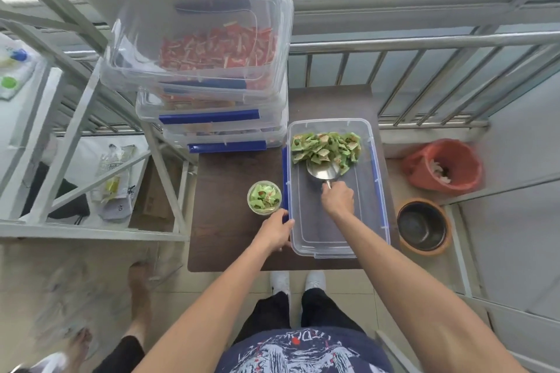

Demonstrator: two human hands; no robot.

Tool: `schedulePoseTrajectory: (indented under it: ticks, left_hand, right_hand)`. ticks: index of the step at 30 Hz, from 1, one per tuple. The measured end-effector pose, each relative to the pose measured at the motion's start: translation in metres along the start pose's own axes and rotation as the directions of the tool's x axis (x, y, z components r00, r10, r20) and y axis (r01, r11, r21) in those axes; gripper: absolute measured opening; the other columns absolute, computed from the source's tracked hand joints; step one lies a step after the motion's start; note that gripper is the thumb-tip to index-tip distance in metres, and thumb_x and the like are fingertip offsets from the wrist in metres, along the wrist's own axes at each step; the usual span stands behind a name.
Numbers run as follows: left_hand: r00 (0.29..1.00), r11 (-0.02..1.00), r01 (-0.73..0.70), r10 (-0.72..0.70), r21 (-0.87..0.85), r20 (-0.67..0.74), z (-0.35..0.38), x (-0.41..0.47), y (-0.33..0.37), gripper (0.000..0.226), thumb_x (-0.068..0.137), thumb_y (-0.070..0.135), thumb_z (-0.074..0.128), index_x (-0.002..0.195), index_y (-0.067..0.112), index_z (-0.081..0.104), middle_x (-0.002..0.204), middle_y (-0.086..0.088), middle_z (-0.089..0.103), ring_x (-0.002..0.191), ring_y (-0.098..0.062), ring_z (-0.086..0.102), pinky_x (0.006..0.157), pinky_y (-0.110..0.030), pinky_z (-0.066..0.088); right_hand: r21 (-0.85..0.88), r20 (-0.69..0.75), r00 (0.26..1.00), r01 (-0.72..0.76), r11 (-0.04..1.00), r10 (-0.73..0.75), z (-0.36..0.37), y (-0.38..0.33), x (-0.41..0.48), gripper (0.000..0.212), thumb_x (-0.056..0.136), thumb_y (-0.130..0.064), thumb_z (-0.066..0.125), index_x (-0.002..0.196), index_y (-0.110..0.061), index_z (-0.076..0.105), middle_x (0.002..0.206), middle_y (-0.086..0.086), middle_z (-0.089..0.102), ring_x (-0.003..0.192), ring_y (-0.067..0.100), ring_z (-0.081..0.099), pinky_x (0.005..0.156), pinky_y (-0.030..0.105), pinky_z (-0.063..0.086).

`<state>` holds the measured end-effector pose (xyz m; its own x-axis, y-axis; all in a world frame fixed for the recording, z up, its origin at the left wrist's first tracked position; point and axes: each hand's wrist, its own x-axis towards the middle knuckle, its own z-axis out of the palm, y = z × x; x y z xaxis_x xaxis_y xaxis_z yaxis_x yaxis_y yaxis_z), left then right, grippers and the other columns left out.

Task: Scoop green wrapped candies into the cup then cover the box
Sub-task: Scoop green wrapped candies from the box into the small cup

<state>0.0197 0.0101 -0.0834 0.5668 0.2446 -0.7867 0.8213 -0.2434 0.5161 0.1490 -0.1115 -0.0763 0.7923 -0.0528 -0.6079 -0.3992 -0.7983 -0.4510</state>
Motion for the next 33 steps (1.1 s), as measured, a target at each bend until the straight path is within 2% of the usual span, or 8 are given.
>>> schedulePoseTrajectory:
  ticks: [5,9,13,16,20,23,25,33]
  left_hand:
    - [1.000,1.000,0.022,-0.022,-0.020,-0.013,0.001,-0.006,-0.004,0.043,0.109,0.037,0.045,0.148,0.019,0.044,0.133,-0.009,0.065,0.081,-0.017,0.076,0.058,-0.027,0.052]
    - [0.999,1.000,0.022,-0.021,0.012,-0.028,-0.001,-0.009,-0.005,0.037,0.108,0.040,0.046,0.137,0.017,0.051,0.119,-0.008,0.069,0.072,-0.013,0.073,0.055,-0.024,0.050]
    - [1.000,1.000,0.008,-0.008,0.025,0.002,-0.006,-0.012,-0.004,0.033,0.107,0.040,0.048,0.128,0.015,0.053,0.111,-0.008,0.069,0.082,-0.022,0.078,0.060,-0.028,0.051]
    - [0.999,1.000,0.012,-0.012,0.022,0.036,-0.012,-0.012,-0.005,0.038,0.105,0.041,0.051,0.125,0.009,0.055,0.108,-0.006,0.067,0.092,-0.028,0.079,0.065,-0.031,0.052]
    - [0.997,0.999,-0.020,0.022,-0.041,0.069,-0.016,-0.009,-0.002,0.038,0.102,0.043,0.058,0.122,0.010,0.059,0.112,-0.008,0.071,0.090,-0.022,0.078,0.076,-0.036,0.059]
    - [0.999,0.999,-0.041,0.041,-0.001,0.035,-0.007,-0.005,-0.001,0.030,0.101,0.033,0.063,0.119,0.009,0.057,0.105,-0.009,0.071,0.082,-0.019,0.074,0.068,-0.033,0.056]
    - [0.999,0.999,-0.034,0.034,0.021,0.010,-0.001,-0.003,-0.003,0.028,0.101,0.028,0.063,0.122,0.010,0.055,0.110,-0.013,0.070,0.085,-0.022,0.073,0.066,-0.033,0.055]
    - [0.999,1.000,-0.025,0.025,-0.018,-0.040,0.001,-0.003,-0.007,0.021,0.097,0.028,0.070,0.109,0.016,0.058,0.107,-0.015,0.071,0.094,-0.032,0.076,0.075,-0.041,0.064]
  right_hand:
    - [0.136,-0.038,0.999,0.007,0.991,-0.002,-0.007,0.025,0.003,0.036,0.102,-0.038,0.051,0.086,-0.013,0.072,0.091,0.013,0.073,0.095,0.035,0.066,0.073,0.036,0.044]
    - [0.187,-0.075,0.996,0.054,0.981,-0.041,-0.021,0.045,-0.015,0.038,0.103,-0.039,0.051,0.081,-0.015,0.070,0.083,0.005,0.073,0.085,0.030,0.064,0.071,0.036,0.044]
    - [0.246,-0.126,0.985,0.143,0.959,-0.115,-0.036,0.054,-0.029,0.040,0.103,-0.040,0.051,0.079,-0.014,0.069,0.075,0.000,0.071,0.073,0.028,0.064,0.064,0.036,0.046]
    - [0.210,-0.132,0.981,0.168,0.963,-0.142,-0.048,0.057,-0.035,0.037,0.102,-0.040,0.053,0.080,-0.018,0.072,0.077,-0.003,0.073,0.070,0.023,0.064,0.063,0.035,0.046]
    - [0.054,-0.094,0.988,0.130,0.990,-0.125,-0.045,0.064,-0.038,0.038,0.098,-0.039,0.057,0.071,-0.016,0.071,0.081,0.004,0.075,0.084,0.028,0.067,0.074,0.039,0.053]
    - [-0.041,-0.031,0.998,0.061,0.997,-0.062,-0.030,0.072,-0.035,0.036,0.094,-0.043,0.056,0.082,-0.015,0.074,0.092,0.013,0.075,0.096,0.034,0.067,0.079,0.039,0.052]
    - [-0.078,-0.012,1.000,0.016,0.997,-0.017,-0.019,0.074,-0.035,0.037,0.093,-0.044,0.056,0.090,-0.012,0.075,0.096,0.014,0.074,0.099,0.034,0.068,0.080,0.038,0.052]
    - [-0.087,0.007,1.000,-0.024,0.996,0.024,0.007,0.025,-0.011,0.037,0.099,-0.040,0.056,0.118,-0.009,0.068,0.122,0.018,0.067,0.114,0.039,0.063,0.089,0.042,0.049]
